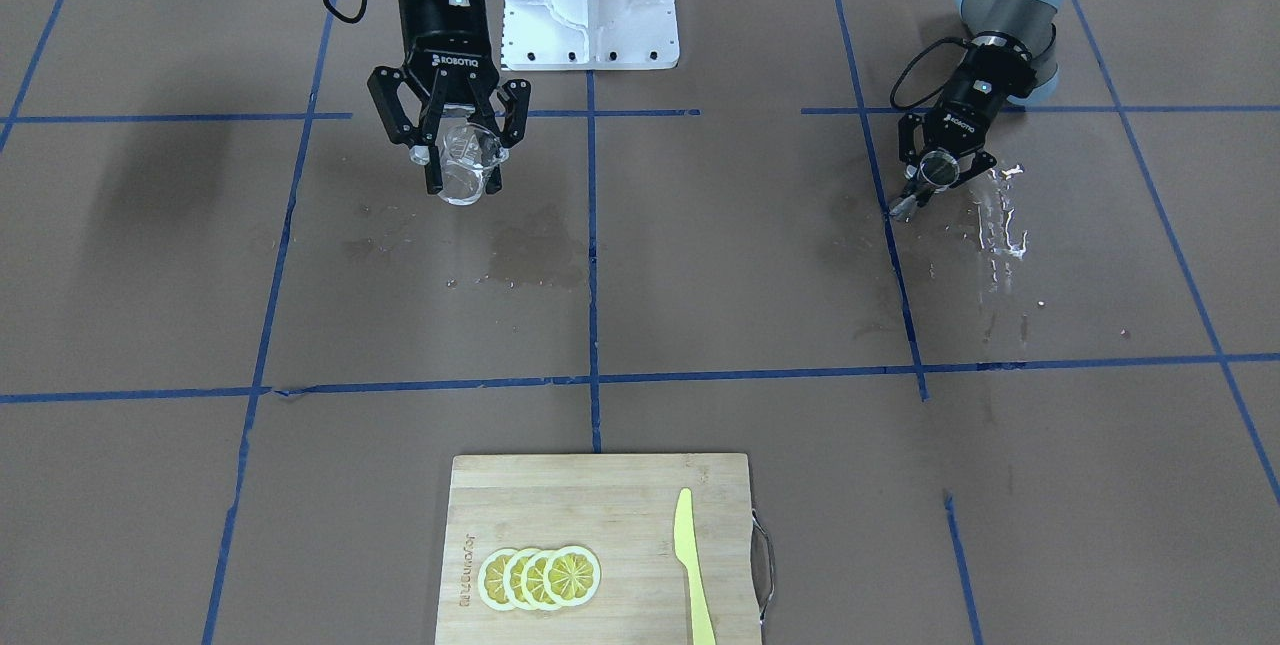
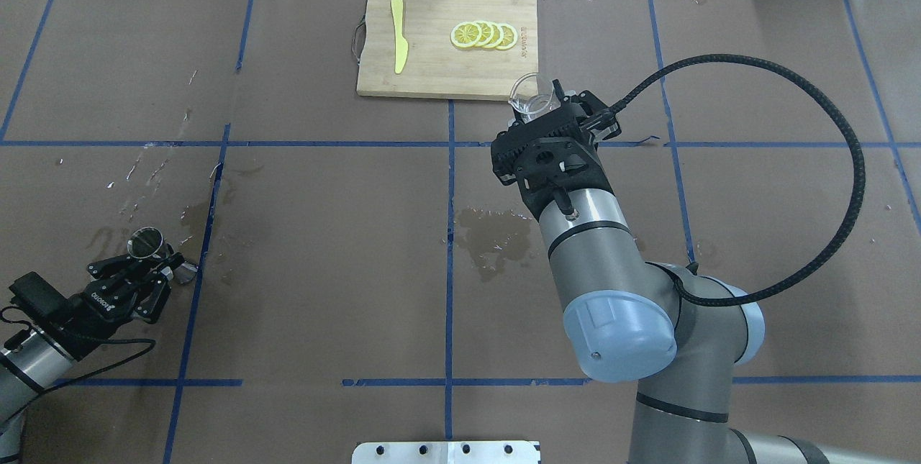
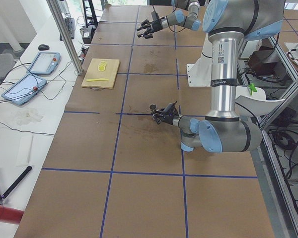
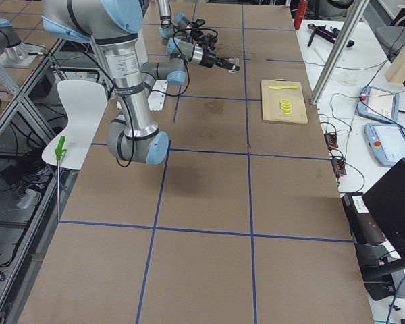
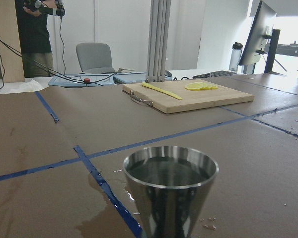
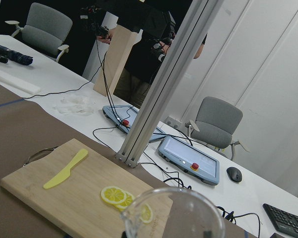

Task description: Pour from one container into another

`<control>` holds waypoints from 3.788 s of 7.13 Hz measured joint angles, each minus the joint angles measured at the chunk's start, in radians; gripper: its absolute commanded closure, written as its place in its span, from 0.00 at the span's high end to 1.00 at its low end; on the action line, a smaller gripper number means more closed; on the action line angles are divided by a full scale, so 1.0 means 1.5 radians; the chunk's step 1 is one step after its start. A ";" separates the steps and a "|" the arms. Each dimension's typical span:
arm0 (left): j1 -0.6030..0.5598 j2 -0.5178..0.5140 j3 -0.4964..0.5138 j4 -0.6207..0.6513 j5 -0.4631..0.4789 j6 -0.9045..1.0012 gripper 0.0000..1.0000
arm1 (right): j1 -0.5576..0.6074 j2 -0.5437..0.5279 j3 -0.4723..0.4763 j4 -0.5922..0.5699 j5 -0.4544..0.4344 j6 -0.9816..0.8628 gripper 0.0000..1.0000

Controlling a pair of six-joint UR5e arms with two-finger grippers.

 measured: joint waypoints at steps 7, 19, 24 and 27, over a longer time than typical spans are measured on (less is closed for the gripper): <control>0.001 0.000 0.000 0.001 0.000 0.000 0.03 | 0.000 0.000 0.001 0.000 0.000 0.000 0.00; 0.001 0.007 0.002 -0.003 0.000 0.003 1.00 | 0.000 0.000 0.003 0.000 0.000 0.000 0.00; -0.001 0.016 -0.038 -0.042 0.013 0.004 1.00 | 0.000 0.001 0.004 0.000 -0.001 0.000 0.00; -0.004 0.023 -0.087 -0.044 0.042 0.007 1.00 | 0.000 0.002 0.004 0.000 -0.001 0.001 0.00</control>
